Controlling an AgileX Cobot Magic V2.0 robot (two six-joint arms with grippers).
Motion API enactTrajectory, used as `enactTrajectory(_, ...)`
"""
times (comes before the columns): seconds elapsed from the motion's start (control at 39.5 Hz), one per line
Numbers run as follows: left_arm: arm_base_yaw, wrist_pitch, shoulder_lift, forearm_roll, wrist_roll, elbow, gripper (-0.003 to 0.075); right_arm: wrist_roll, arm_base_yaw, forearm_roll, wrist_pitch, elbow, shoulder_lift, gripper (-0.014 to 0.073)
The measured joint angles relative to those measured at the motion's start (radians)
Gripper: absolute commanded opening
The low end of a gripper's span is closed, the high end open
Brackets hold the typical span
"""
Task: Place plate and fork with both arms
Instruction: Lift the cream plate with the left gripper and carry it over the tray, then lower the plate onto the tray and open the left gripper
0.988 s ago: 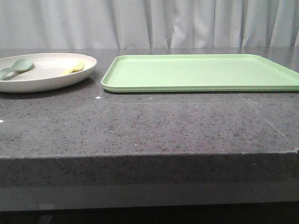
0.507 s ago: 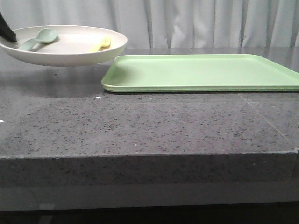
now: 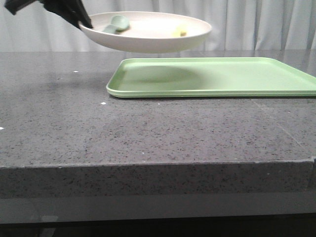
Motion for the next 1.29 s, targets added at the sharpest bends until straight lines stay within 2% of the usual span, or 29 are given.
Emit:
enactTrajectory(0.38, -0.151, -0.095, 0.122, 0.058, -0.199, -0.052, -0.0018, 0.0, 0.0, 0.0, 0.0, 0.0, 0.0, 0.0615)
enactTrajectory(0.61, -0.216, -0.158, 0.171, 0.188, -0.342, -0.054, -0.0018, 0.0, 0.0, 0.0, 0.0, 0.0, 0.0, 0.0615)
enactTrajectory(0.86, -0.227, -0.206, 0.215, 0.21, -0.399, -0.055, -0.0018, 0.0, 0.0, 0.0, 0.0, 0.0, 0.0, 0.0615)
enactTrajectory(1.29, -0.225, -0.229, 0.22, 0.216, -0.401, -0.055, -0.0018, 0.0, 0.0, 0.0, 0.0, 0.0, 0.0, 0.0615)
